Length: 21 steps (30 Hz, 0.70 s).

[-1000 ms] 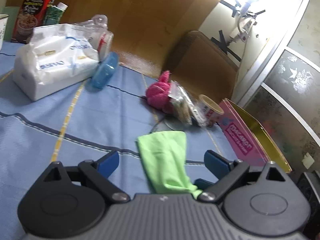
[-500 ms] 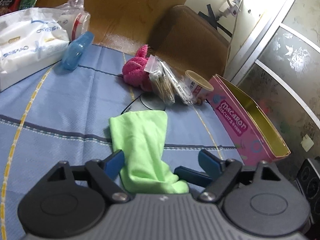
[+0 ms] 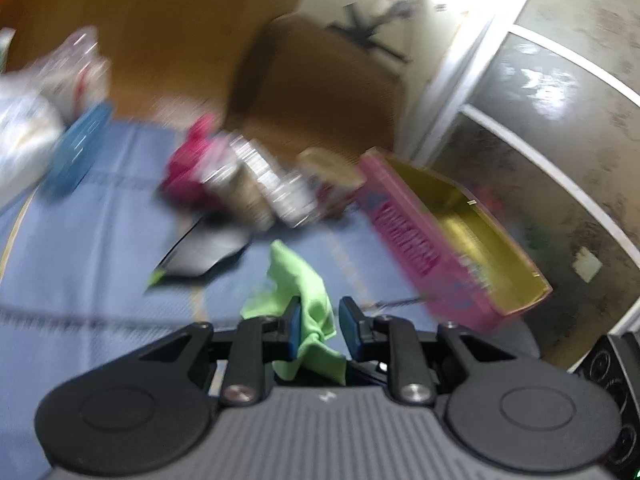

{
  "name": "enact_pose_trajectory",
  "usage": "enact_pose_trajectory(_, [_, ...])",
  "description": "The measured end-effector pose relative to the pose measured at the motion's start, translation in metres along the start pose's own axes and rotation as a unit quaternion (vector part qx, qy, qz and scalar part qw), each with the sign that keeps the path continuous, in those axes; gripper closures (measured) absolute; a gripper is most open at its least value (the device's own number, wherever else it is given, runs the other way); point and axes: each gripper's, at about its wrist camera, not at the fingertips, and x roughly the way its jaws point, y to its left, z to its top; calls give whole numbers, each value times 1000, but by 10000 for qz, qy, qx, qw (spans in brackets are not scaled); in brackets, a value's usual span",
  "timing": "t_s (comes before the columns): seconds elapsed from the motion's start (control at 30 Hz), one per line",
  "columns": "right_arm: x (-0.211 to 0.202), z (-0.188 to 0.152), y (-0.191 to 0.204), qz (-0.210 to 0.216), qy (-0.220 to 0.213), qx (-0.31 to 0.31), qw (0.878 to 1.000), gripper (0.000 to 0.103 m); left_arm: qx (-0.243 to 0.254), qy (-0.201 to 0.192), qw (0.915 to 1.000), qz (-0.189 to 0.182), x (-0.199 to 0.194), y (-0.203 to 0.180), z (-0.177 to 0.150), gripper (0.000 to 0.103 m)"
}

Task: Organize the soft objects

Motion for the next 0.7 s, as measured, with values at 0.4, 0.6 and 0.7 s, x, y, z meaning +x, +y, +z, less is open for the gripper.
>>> enact_pose_trajectory(0.4, [-71, 14, -73, -2198, -1122, 77, 9690, 92, 1399, -105, 9812, -1324, 90, -131, 53, 83])
enact_pose_trajectory(0.6, [-78, 4, -120, -2953, -831, 515, 9504, 92, 1592, 169, 9783, -1313, 143, -168, 49, 83])
enact_pose_trajectory(0.7, [-81, -3, -138, -3261, -686, 693, 9403, 90, 1679, 215, 9795, -1096, 159, -179, 44, 74])
